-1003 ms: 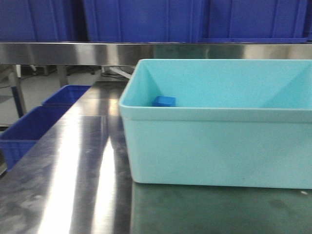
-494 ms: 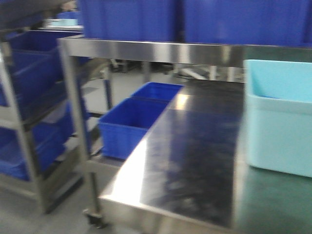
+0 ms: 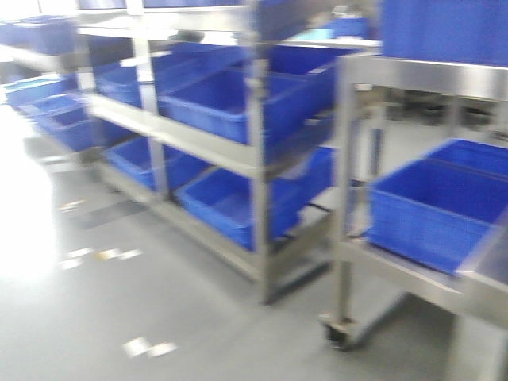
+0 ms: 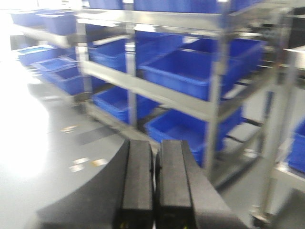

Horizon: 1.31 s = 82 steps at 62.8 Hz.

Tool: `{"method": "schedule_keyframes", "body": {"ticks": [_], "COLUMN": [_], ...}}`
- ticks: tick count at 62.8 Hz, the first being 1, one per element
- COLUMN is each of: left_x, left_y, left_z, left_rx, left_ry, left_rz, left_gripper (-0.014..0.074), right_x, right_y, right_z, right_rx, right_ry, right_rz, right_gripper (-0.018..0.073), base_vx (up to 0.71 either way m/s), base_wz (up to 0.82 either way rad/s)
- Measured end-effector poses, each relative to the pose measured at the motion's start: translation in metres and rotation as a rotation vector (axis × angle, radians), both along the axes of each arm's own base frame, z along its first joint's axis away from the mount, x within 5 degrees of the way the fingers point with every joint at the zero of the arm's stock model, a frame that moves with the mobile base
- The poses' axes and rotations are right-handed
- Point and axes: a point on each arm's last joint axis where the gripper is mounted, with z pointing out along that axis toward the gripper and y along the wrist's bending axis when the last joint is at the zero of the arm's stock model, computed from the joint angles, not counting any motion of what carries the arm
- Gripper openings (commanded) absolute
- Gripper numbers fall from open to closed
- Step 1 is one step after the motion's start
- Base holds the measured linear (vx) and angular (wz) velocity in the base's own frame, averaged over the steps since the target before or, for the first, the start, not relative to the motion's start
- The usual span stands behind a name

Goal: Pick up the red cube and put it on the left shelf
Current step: 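Drive the base to the shelf rack holding the red cube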

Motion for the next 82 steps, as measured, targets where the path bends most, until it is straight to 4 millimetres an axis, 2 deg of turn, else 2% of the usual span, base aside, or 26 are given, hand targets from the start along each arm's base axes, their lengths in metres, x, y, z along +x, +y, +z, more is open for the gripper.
{"method": "schedule_keyframes", "body": {"ticks": [47, 82], "left_x": [0.0000, 0.0000], "left_y": [0.0000, 0.0000], "left_z": [0.0000, 0.0000], "left_rx": [0.000, 0.000], "left_ry": [0.000, 0.000], "left_rz": [0.000, 0.000], "left_gripper": [0.0102, 0.0102], "right_x": [0.0000, -0.0001], "right_y": [0.0000, -0.0002], "right_z": [0.0000, -0.0004], "right_rx": [0.000, -0.003], "right_ry": [0.000, 0.004], "right_rz": [0.000, -0.001], "right_gripper": [0.0110, 0.0110], "base_vx": [-0.07, 0.24], "base_wz": [0.92, 0.23]}}
